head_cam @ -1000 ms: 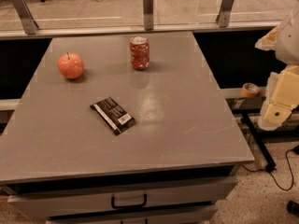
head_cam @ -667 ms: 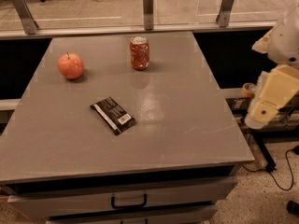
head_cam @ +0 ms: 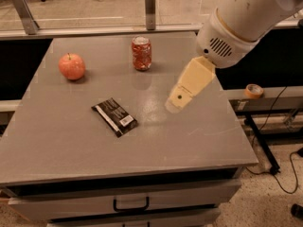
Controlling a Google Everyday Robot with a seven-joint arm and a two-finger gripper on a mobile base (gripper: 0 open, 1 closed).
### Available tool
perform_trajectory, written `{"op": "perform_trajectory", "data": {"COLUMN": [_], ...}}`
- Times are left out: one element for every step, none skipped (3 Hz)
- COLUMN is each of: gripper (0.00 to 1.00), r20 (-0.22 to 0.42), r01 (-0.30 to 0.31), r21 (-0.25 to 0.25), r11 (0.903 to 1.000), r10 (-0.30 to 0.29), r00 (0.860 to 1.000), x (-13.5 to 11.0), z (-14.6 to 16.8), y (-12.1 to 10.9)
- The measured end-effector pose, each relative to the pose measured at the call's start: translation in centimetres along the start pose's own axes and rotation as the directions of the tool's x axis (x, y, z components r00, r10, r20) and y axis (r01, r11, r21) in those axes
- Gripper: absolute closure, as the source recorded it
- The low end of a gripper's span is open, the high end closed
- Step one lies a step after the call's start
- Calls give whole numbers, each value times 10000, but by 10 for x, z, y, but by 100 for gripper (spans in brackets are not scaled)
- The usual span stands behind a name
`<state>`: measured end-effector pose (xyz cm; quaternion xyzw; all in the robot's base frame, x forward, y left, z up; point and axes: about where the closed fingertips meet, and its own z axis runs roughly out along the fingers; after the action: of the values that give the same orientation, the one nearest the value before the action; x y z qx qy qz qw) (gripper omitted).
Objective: Pick rxbar chocolate
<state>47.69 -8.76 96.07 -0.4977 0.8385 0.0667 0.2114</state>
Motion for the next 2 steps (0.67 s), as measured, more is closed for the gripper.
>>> {"op": "perform_trajectory", "data": {"gripper": [0, 0], "r20": [34, -113], "r01": [-784, -610], "r21": [22, 128], "r11": [9969, 9981], "r10": [784, 611], "r00": [9969, 9981], "x": [-2, -6], "z": [-1, -1], "y": [1, 2]}}
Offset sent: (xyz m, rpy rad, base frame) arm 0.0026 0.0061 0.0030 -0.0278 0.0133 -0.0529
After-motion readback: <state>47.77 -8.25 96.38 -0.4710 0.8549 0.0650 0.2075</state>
